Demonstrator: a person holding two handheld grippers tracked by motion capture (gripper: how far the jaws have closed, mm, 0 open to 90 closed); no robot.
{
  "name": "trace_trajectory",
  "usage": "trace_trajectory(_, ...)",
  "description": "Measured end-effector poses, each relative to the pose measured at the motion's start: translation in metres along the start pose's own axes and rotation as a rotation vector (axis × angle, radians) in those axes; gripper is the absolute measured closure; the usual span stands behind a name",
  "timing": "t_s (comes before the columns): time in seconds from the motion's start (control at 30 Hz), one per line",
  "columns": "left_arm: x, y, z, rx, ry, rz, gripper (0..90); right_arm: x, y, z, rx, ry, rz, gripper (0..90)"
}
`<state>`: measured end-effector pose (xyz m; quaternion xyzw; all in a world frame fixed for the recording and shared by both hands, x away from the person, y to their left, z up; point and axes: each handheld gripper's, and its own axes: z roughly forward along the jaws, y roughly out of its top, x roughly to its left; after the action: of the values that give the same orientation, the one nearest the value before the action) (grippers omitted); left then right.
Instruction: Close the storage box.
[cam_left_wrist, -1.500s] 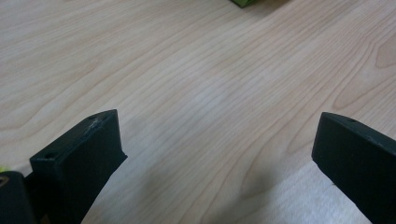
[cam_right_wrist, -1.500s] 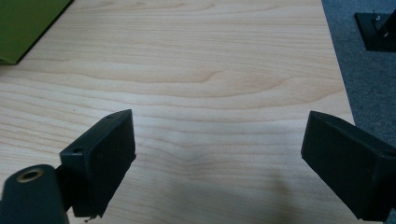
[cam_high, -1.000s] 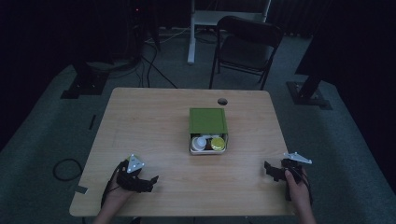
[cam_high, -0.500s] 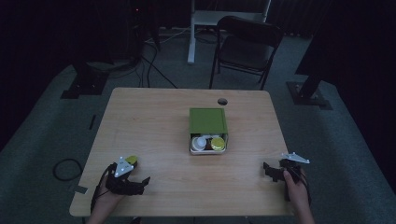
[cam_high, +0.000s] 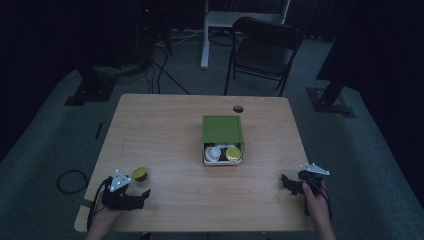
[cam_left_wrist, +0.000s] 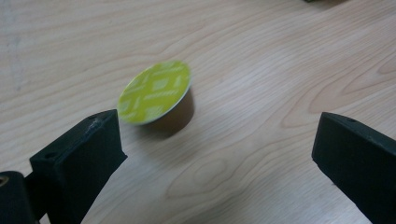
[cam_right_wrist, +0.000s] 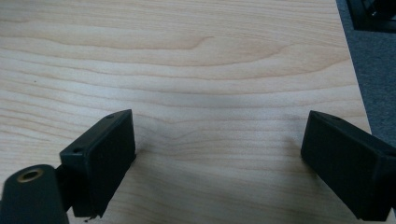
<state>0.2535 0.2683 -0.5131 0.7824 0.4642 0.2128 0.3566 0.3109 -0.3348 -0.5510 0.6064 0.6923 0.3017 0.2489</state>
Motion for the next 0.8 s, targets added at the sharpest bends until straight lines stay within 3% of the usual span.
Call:
trace_trajectory(0.37,0.027,-0.014,-0.008,-0.013,0.058,-0.085,2.1,0.001,0.0,0.0,0.003,-0.001,-0.008,9.5)
trace_trajectory(0.6,0.039,-0.024,-0.002,0.028,0.098,-0.122,2.1,0.001,0.0,0.0,0.003,0.0,-0.008,9.6)
trace_trajectory(0.8,0.049,-0.029,0.002,0.05,0.131,-0.176,2.1,0.001,0.0,0.0,0.003,0.0,-0.008,9.6)
